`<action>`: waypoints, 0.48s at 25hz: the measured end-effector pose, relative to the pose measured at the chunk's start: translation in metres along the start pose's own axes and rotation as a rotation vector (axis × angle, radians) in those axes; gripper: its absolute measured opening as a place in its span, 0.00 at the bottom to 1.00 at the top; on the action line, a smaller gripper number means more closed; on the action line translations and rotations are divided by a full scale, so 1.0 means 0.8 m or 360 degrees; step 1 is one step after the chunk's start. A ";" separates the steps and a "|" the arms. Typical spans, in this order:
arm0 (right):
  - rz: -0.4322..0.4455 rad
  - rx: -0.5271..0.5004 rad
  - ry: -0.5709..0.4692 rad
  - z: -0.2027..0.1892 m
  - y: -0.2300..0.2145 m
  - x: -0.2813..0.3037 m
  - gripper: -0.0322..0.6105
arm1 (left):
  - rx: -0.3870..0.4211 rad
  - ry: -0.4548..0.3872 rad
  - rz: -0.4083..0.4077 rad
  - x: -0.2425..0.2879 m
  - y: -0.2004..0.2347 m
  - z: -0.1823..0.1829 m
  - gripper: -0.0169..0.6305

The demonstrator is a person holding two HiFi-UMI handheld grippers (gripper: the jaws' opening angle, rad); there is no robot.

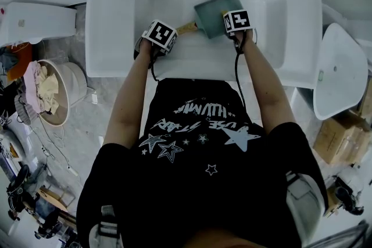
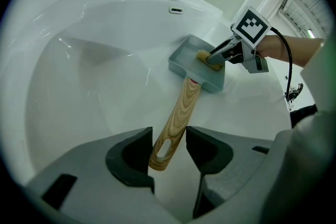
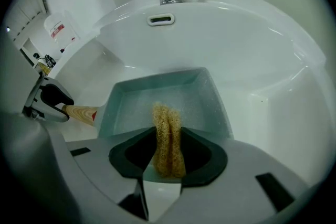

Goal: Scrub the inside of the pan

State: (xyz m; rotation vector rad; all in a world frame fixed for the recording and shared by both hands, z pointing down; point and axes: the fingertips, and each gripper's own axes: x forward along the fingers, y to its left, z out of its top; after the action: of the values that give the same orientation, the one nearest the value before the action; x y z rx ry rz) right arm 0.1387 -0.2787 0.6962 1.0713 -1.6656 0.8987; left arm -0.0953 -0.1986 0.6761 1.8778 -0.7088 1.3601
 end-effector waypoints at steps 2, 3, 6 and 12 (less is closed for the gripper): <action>-0.0029 -0.0017 0.0000 0.000 -0.006 0.000 0.27 | 0.0000 0.0001 0.0001 0.000 0.000 0.000 0.33; -0.0048 -0.0032 0.0002 0.001 -0.009 -0.001 0.28 | 0.0001 0.0003 0.0002 0.000 0.000 0.001 0.33; -0.0094 -0.0061 0.0006 0.002 -0.020 -0.001 0.28 | 0.0003 0.0007 0.0007 0.000 0.000 0.001 0.33; -0.0158 -0.0060 0.0006 0.004 -0.038 -0.002 0.28 | 0.0004 0.0004 0.0007 0.000 0.000 0.002 0.33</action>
State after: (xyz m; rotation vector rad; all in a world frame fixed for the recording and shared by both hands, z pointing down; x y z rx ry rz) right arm 0.1667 -0.2920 0.6962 1.1164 -1.6055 0.8018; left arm -0.0942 -0.1998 0.6761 1.8770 -0.7105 1.3664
